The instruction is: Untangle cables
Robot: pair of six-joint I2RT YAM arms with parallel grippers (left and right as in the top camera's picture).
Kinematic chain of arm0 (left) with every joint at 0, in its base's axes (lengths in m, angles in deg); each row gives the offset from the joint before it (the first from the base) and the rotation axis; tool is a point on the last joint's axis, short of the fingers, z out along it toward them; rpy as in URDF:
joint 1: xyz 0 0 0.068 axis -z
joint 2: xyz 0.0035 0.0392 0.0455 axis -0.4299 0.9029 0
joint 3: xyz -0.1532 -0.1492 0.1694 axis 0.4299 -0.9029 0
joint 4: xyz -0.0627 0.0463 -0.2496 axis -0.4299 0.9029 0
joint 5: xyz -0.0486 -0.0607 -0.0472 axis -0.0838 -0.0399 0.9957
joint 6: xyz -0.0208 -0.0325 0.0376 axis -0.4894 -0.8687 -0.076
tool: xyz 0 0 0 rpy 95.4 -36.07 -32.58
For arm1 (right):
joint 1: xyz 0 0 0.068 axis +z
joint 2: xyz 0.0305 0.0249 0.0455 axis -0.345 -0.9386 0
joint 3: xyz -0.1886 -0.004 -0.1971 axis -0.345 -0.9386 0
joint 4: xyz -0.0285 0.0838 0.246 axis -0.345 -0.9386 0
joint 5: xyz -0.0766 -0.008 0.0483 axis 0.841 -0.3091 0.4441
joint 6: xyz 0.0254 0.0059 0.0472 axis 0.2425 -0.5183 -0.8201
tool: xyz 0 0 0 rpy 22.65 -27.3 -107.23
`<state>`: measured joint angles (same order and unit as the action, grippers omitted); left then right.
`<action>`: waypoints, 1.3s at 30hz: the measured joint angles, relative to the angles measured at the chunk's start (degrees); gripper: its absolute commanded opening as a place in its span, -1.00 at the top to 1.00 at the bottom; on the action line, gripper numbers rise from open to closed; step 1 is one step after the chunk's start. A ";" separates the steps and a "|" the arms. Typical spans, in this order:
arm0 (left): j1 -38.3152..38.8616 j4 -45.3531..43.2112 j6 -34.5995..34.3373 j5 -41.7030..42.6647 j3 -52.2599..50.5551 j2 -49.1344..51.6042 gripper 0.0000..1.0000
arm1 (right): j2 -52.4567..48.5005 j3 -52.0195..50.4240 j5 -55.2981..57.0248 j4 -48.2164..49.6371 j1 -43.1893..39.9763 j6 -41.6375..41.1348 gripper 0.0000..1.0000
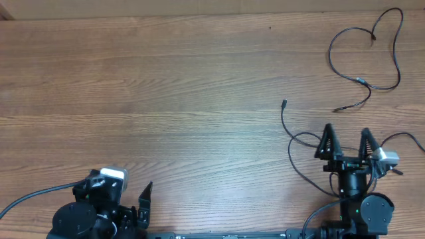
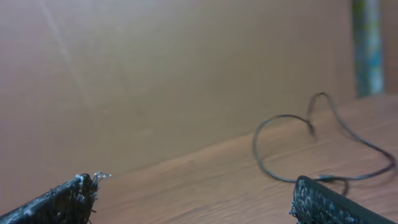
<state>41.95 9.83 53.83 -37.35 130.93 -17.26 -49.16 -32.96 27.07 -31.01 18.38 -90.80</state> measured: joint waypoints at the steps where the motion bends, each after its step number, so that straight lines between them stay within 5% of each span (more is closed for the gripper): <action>1: 0.00 0.00 0.00 0.02 0.00 0.00 -0.99 | 0.02 -1.11 0.92 1.99 -0.02 0.00 -1.00; 5: 0.00 -0.02 0.00 0.00 0.00 0.00 -1.00 | 0.09 -5.92 2.89 7.48 -0.04 0.00 -1.00; 14: 0.00 -0.02 0.00 0.00 0.00 0.00 -1.00 | 0.15 -6.69 3.45 -0.94 -0.04 0.00 -1.00; 39: 0.00 -0.02 0.00 0.00 0.00 0.00 -0.99 | 0.17 -6.69 2.93 -0.90 -0.04 0.00 -1.00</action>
<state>41.95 9.81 53.83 -37.35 130.93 -17.26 -48.98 -39.64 30.00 -31.90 18.34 -90.80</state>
